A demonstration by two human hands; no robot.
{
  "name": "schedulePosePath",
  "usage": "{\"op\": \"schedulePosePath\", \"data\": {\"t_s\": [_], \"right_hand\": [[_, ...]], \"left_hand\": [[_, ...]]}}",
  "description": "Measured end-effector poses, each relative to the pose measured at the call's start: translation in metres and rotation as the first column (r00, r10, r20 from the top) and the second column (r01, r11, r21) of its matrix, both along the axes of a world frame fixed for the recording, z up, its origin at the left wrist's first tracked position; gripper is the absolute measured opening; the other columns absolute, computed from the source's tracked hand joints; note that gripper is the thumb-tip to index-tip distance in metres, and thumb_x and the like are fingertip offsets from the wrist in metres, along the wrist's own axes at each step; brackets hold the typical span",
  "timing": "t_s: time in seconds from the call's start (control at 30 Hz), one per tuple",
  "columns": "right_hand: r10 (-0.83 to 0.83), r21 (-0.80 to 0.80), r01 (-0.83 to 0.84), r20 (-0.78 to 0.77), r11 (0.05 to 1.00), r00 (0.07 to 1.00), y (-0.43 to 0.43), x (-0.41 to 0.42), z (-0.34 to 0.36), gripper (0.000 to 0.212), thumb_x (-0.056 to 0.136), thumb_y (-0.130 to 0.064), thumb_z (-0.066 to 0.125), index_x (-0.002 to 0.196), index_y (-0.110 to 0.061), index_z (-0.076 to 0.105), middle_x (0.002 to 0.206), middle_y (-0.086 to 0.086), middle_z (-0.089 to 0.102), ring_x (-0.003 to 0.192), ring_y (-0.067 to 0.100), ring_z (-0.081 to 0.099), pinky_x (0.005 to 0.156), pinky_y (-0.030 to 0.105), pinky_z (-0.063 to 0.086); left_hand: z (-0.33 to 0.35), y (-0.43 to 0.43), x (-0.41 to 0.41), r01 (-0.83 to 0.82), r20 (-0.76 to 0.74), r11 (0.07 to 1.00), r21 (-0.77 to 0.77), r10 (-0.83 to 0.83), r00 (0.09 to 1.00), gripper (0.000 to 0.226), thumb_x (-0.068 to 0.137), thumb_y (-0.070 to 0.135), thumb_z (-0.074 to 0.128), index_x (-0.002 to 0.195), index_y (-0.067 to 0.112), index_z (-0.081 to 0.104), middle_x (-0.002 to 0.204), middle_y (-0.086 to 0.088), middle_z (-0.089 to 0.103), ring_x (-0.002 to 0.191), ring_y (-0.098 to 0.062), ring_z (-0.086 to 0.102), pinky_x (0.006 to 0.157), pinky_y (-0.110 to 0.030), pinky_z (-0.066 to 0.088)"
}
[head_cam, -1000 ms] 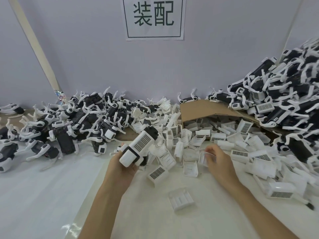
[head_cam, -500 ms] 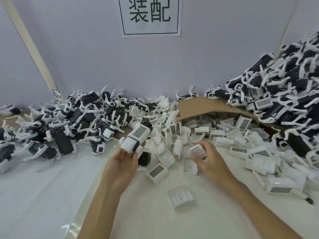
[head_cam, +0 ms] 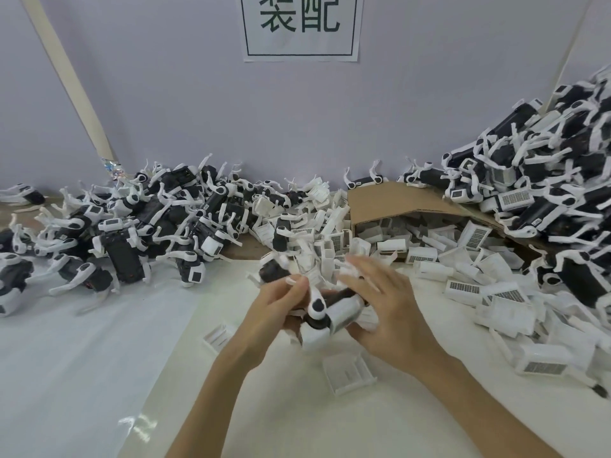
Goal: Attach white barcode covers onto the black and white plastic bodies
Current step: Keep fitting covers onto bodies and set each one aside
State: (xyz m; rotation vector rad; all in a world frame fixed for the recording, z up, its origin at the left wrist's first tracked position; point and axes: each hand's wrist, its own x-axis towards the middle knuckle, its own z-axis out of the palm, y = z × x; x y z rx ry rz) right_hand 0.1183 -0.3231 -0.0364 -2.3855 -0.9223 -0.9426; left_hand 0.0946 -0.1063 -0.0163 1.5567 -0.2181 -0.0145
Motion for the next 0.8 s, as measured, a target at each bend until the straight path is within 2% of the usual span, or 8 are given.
{"op": "schedulePosePath", "data": {"t_s": [0.1,0.23,0.3,0.4,0.47,0.6,0.7,0.8], "right_hand": [[0.002,-0.023,0.000,0.074,1.000,0.997,-0.001,0.001,-0.005,0.048,0.075,-0.025,0.079,0.122,-0.019,0.068,0.140,-0.002,0.058,0.135,0.020,0.049,0.108,0.036,0.035],[-0.040,0.067,0.038,0.031,0.997,0.999,-0.006,0.003,-0.007,0.047,0.078,-0.036,0.077,0.120,-0.018,0.067,0.136,-0.001,0.059,0.131,0.018,0.051,0.105,0.038,0.038],[-0.038,0.153,0.038,-0.006,0.988,0.999,-0.007,0.003,-0.007,0.050,0.081,-0.044,0.070,0.124,-0.019,0.063,0.136,-0.003,0.058,0.128,0.015,0.051,0.106,0.031,0.035],[-0.065,0.300,0.078,-0.054,0.951,0.996,-0.011,0.004,-0.004,0.055,0.085,-0.048,0.066,0.130,-0.017,0.059,0.135,-0.005,0.057,0.127,0.011,0.050,0.107,0.030,0.035],[-0.073,0.381,0.093,-0.066,0.920,0.995,-0.015,0.003,-0.002,0.048,0.088,-0.049,0.062,0.126,-0.019,0.058,0.125,-0.011,0.059,0.119,0.008,0.053,0.103,0.032,0.038],[-0.015,0.555,0.108,-0.169,0.825,0.985,-0.015,-0.002,0.001,0.028,0.087,-0.054,0.056,0.106,-0.033,0.056,0.097,-0.017,0.061,0.094,0.002,0.057,0.081,0.023,0.045],[0.239,0.771,0.053,-0.261,0.634,0.935,-0.012,-0.004,0.006,0.030,0.086,-0.052,0.053,0.106,-0.032,0.062,0.083,-0.014,0.067,0.074,-0.001,0.060,0.064,0.011,0.046],[0.310,0.788,0.042,-0.289,0.614,0.905,-0.011,-0.005,0.009,0.021,0.093,-0.042,0.049,0.110,-0.047,0.062,0.085,-0.023,0.067,0.072,-0.006,0.057,0.064,0.010,0.046]], "left_hand": [[0.001,-0.002,0.002,-0.008,-0.029,1.000,0.001,0.008,1.000,0.058,0.099,0.053,0.049,0.088,0.001,0.070,0.103,-0.013,0.076,0.081,-0.029,0.071,0.054,-0.029,0.054],[0.001,0.005,0.010,-0.336,-0.175,0.916,-0.218,0.302,0.937,0.040,0.106,0.029,0.043,0.079,0.007,0.064,0.092,-0.013,0.077,0.066,-0.016,0.069,0.047,-0.028,0.052],[-0.004,0.015,0.013,-0.490,-0.217,0.865,-0.110,0.460,0.861,0.026,0.099,0.019,0.050,0.080,0.010,0.065,0.085,-0.009,0.075,0.056,-0.017,0.061,0.045,-0.025,0.048],[-0.012,0.026,0.017,-0.591,-0.201,0.805,0.055,0.589,0.783,0.026,0.098,0.029,0.055,0.081,0.013,0.067,0.071,-0.003,0.066,0.052,-0.019,0.050,0.046,-0.023,0.040],[-0.013,0.024,0.016,-0.612,-0.138,0.783,0.114,0.622,0.771,0.027,0.097,0.036,0.058,0.080,0.016,0.066,0.068,0.000,0.063,0.054,-0.020,0.051,0.052,-0.029,0.042],[-0.016,0.014,0.012,-0.706,0.087,0.655,0.269,0.713,0.695,0.009,0.086,0.019,0.069,0.082,0.021,0.062,0.076,0.000,0.058,0.067,-0.021,0.055,0.059,-0.031,0.039],[-0.009,0.011,0.007,-0.775,0.245,0.606,0.179,0.736,0.631,0.018,0.087,0.009,0.067,0.084,0.026,0.061,0.084,0.003,0.060,0.071,-0.017,0.056,0.063,-0.029,0.040],[-0.002,0.002,0.001,-0.735,0.348,0.676,0.048,0.678,0.647,0.019,0.090,0.008,0.066,0.083,0.025,0.061,0.075,0.008,0.065,0.062,-0.007,0.057,0.056,-0.016,0.043]]}}
